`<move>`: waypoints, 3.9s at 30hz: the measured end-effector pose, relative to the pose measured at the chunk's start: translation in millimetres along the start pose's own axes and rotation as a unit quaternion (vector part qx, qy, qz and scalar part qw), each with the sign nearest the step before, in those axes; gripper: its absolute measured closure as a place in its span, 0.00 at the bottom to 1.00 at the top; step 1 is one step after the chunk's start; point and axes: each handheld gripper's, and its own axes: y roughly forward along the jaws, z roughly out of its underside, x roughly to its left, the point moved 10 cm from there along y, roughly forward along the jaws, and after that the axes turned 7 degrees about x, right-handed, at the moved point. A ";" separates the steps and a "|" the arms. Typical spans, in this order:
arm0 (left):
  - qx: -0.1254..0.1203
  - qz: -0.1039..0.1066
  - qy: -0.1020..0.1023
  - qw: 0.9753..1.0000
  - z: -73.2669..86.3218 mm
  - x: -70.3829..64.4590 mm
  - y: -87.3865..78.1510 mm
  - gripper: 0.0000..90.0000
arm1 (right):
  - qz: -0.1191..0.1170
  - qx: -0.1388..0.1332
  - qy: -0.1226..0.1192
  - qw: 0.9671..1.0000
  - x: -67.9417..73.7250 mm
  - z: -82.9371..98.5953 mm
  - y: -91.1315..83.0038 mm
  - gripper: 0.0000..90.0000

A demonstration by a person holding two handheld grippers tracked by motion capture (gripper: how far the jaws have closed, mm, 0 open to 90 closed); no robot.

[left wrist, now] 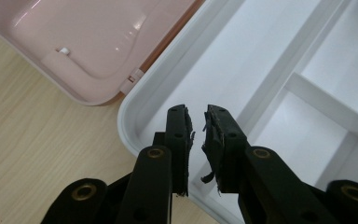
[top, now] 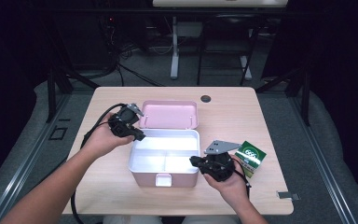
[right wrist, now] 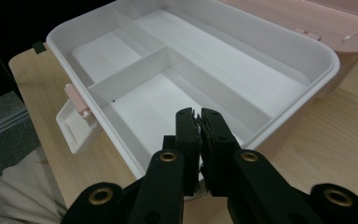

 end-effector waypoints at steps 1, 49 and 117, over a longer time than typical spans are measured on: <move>0.002 -0.001 0.005 1.000 -0.9 -1.8 -0.1 0.88 | 0.000 0.000 0.001 1.000 -0.5 0.1 -0.7 0.95; 0.115 -0.064 0.243 0.961 -21.6 -61.1 30.5 0.92 | 0.025 -0.025 0.046 0.998 -36.4 2.9 -25.8 0.83; 0.150 -0.098 0.249 0.952 -22.7 -44.8 -7.8 0.99 | 0.034 -0.035 0.073 0.996 -51.4 6.5 -29.8 0.82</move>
